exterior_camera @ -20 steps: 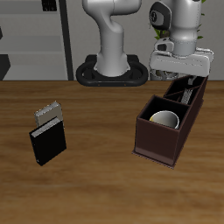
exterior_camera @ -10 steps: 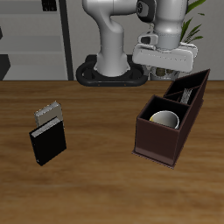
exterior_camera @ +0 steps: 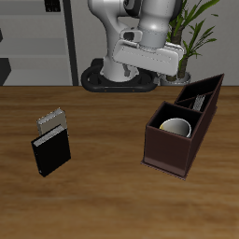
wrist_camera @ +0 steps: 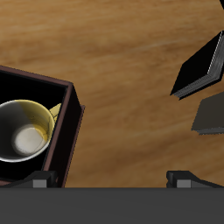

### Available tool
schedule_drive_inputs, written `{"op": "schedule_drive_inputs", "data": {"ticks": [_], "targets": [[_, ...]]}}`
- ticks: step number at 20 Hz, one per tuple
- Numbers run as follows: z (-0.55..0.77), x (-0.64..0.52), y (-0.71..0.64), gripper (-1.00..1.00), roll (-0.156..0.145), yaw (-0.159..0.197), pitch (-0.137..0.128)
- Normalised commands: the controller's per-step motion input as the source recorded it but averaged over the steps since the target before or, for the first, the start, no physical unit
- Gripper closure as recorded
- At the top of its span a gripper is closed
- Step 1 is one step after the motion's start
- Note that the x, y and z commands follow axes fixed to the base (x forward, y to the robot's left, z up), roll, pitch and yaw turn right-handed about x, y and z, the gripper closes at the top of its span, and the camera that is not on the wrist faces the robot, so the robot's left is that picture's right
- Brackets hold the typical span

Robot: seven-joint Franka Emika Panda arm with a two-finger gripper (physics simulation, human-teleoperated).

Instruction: Place the white-yellow mug into the left desk caddy's right compartment and place the left black book into the left desk caddy's back compartment and place the right black book into the left desk caddy's front compartment

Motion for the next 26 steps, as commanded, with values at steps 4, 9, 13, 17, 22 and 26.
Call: {"op": "schedule_drive_inputs", "data": {"ticks": [4,9,13,17,22,26], "targets": [[0.17,0.06,-0.72,-1.0,-0.071,0.016,-0.008],[0.04,0.04,-0.5,-1.0,0.085,0.09,0.042],[0.03,0.09,-0.37,-1.0,0.051,0.073,0.037],[0.1,0.18,-0.65,-1.0,-0.018,0.016,0.043],[0.09,0.06,-0.5,-1.0,-0.041,-0.036,0.004],[0.11,0.03,-0.32,-1.0,-0.016,0.023,-0.01]]}}
